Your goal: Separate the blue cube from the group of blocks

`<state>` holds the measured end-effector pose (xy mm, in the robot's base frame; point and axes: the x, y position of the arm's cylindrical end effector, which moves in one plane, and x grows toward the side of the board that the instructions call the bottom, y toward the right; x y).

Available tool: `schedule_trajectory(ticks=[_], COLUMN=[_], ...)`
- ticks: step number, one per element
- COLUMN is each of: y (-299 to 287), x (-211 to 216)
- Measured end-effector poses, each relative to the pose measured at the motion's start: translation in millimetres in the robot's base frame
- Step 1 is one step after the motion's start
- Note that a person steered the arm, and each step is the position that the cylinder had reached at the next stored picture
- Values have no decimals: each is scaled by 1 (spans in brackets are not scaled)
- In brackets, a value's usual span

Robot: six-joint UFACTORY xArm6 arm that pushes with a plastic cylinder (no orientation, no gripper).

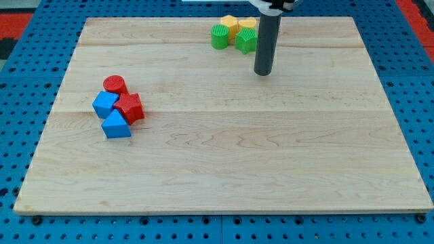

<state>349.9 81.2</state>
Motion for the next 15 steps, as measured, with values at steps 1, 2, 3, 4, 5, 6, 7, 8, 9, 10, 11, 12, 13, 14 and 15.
schedule_trajectory(ticks=[1,2,3,4,5,6,7,8,9,10,11,12,13,14,15], y=[0,0,4,5,9,21,5,-14,-14,-22,-41,-83,-139,-195,-229], x=[0,0,3,3,3,3,-2,-2,-2,-2,5,10,17,25,19])
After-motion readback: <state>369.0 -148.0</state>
